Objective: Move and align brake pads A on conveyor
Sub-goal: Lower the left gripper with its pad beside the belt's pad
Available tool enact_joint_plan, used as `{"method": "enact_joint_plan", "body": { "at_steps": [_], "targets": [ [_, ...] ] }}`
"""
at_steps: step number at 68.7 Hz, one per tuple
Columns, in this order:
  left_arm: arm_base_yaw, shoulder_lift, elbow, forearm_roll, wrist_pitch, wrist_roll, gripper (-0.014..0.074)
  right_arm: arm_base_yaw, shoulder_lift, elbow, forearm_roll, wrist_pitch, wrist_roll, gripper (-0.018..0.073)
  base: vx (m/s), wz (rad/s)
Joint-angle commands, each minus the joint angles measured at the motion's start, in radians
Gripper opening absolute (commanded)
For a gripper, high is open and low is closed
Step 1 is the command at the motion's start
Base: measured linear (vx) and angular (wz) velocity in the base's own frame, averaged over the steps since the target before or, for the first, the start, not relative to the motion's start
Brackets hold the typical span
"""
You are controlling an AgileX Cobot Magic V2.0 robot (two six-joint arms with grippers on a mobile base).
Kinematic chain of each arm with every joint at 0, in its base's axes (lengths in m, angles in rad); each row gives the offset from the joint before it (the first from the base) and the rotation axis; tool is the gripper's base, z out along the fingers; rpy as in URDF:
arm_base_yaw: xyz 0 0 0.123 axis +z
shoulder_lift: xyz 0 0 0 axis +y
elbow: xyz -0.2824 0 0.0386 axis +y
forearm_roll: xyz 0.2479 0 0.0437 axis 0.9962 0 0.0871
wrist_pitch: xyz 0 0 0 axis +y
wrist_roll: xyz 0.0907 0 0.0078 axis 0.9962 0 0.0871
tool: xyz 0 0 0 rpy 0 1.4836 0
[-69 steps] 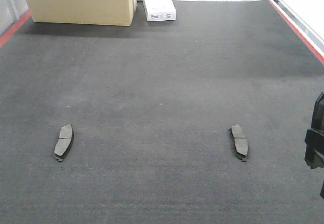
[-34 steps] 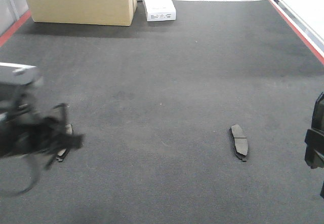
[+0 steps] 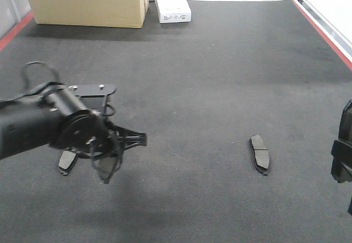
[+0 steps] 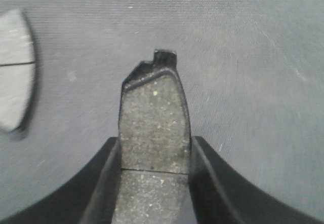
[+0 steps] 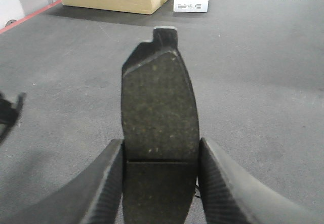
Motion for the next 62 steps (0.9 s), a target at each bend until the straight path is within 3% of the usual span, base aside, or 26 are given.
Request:
{"method": "enact_joint_plan", "body": {
  "at_steps": [1, 20, 31, 44, 62],
  "targets": [
    [0.006, 0.011, -0.085, 0.009, -0.009, -0.020, 0.0072, -0.001, 0.005, -0.032, -0.019, -0.096, -0.007, -0.0007, 0.00, 0.00],
    [0.072, 0.117, -0.193, -0.140, 0.014, -0.001, 0.0157, -0.001, 0.005, -0.032, -0.019, -0.096, -0.007, -0.0007, 0.00, 0.00],
    [0.114, 0.162, -0.222, -0.164, 0.013, 0.084, 0.0192, -0.001, 0.005, -0.032, -0.019, -0.096, -0.007, -0.0007, 0.00, 0.00],
    [0.148, 0.230, -0.259, -0.250, 0.037, 0.203, 0.0275, -0.001, 0.005, -0.032, -0.019, -0.096, -0.007, -0.0007, 0.00, 0.00],
    [0.147, 0.239, -0.266, -0.245, 0.027, 0.252, 0.0378, -0.001, 0.005, -0.032, -0.019, -0.096, -0.007, -0.0007, 0.00, 0.00]
  ]
}}
